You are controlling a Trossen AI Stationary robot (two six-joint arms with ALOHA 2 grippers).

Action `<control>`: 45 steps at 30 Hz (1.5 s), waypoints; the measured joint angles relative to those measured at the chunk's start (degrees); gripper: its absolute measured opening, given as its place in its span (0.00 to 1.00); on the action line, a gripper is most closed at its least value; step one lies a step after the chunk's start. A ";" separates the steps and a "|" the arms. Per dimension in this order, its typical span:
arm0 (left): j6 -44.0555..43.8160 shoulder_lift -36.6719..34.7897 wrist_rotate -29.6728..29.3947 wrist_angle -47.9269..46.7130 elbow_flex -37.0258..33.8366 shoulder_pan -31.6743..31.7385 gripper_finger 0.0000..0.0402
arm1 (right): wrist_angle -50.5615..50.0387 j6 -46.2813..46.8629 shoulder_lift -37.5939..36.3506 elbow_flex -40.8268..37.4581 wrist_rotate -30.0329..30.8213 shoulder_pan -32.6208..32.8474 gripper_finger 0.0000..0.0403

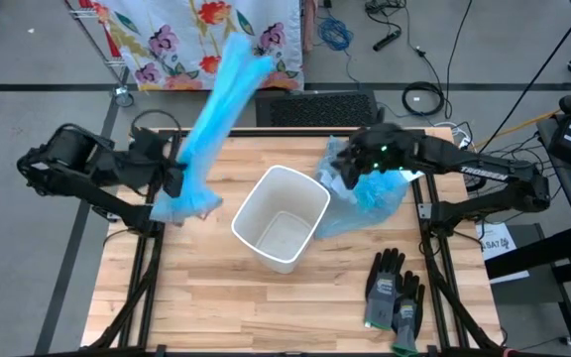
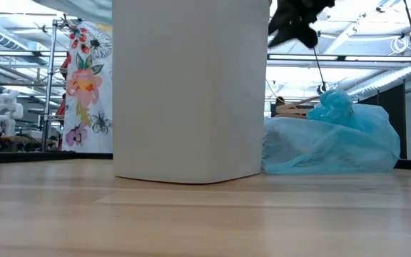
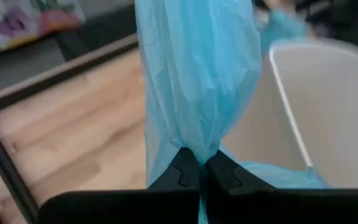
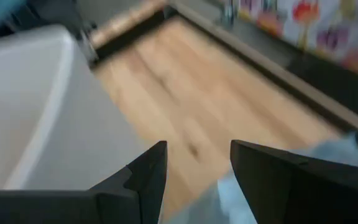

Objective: Place trash/remove bag and relplace
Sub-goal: Insert the new blue trash bag into the white trash bin

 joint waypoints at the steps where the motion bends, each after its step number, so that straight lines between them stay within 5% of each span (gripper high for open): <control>1: 0.03 0.00 -1.13 0.11 0.71 0.39 0.00 | 0.92 -0.83 -0.53 0.67 0.03 -0.41 0.42; 6: 4.80 -0.04 -7.10 8.89 1.70 3.23 0.00 | 6.27 -5.44 -1.83 5.08 -0.33 -1.31 0.42; 10: 13.96 -0.02 -6.50 21.73 1.70 6.94 0.00 | 11.24 -13.60 -1.53 7.68 -0.66 0.54 0.42; 20: 25.30 2.13 13.17 49.37 1.70 17.46 0.00 | 14.54 -38.75 -0.69 7.81 0.13 7.75 0.42; 28: 15.71 8.38 24.13 66.54 1.70 22.77 0.00 | 26.00 -50.28 3.26 7.81 13.57 11.60 0.42; 36: 1.60 17.65 37.39 85.61 1.63 24.19 0.02 | 38.13 -56.27 4.44 7.81 20.28 14.24 0.42; 45: -9.26 24.02 46.90 92.36 1.65 25.07 0.03 | 44.41 -72.22 4.29 7.81 35.16 21.07 0.42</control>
